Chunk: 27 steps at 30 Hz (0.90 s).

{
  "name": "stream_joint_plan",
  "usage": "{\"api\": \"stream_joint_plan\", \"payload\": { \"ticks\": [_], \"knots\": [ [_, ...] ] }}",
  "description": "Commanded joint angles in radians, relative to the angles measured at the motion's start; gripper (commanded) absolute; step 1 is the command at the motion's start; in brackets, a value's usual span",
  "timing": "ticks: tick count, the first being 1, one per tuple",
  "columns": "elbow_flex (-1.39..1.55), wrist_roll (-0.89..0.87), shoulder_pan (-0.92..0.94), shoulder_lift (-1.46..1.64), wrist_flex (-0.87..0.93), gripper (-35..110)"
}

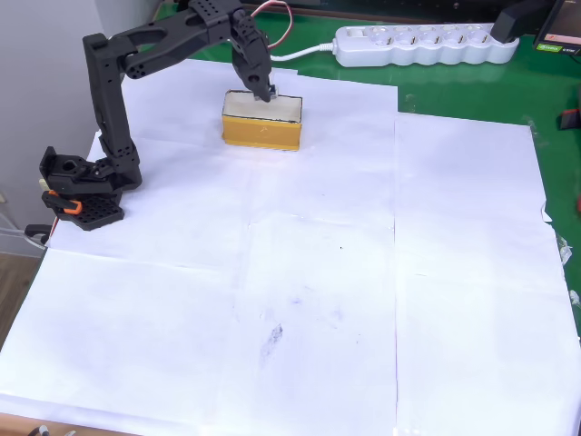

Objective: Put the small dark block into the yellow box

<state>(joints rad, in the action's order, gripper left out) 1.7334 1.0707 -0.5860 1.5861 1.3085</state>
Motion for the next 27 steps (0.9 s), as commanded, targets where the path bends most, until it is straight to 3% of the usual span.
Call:
{"api": "stream_joint_plan", "payload": {
  "ticks": [1,5,9,20,27],
  "knots": [
    [0.005,0.035,-0.020,-0.011,0.018,15],
    [0.006,0.038,-0.012,-0.017,0.025,35],
    [0.020,0.037,-0.002,-0.035,0.021,38],
    [0.015,0.114,0.072,-0.291,0.023,38],
    [0.018,0.067,0.129,-0.546,-0.048,38]
  ]
}}
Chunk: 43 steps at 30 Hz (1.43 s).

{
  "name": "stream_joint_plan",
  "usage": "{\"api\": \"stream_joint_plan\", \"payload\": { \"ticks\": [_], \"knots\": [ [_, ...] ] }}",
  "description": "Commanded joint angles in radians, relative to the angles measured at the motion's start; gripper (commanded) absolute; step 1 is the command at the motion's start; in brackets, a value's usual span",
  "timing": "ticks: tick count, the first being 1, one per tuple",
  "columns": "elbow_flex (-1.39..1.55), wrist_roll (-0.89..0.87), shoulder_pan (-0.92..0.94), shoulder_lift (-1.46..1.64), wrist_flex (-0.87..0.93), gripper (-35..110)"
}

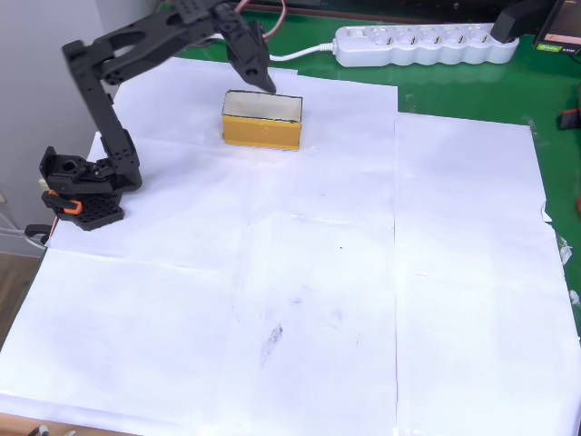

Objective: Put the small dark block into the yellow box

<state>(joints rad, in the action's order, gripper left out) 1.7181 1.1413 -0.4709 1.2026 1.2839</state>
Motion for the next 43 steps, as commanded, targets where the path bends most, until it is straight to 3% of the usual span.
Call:
{"api": "stream_joint_plan", "payload": {
  "ticks": [1,4,10,12,16,22,36,43],
  "knots": [
    [0.032,0.002,0.034,-0.204,-0.028,38],
    [-0.083,0.034,0.133,-0.365,-0.020,38],
    [-0.712,0.195,0.350,-0.758,-0.084,38],
    [-0.861,0.201,0.368,-0.822,-0.107,34],
    [-1.154,0.230,0.367,-1.000,-0.135,6],
    [-1.473,0.305,0.417,-1.186,-0.144,0],
    [-1.614,0.307,0.431,-1.387,0.201,0],
    [-1.614,0.287,0.430,-1.394,0.199,0]
  ]
}}
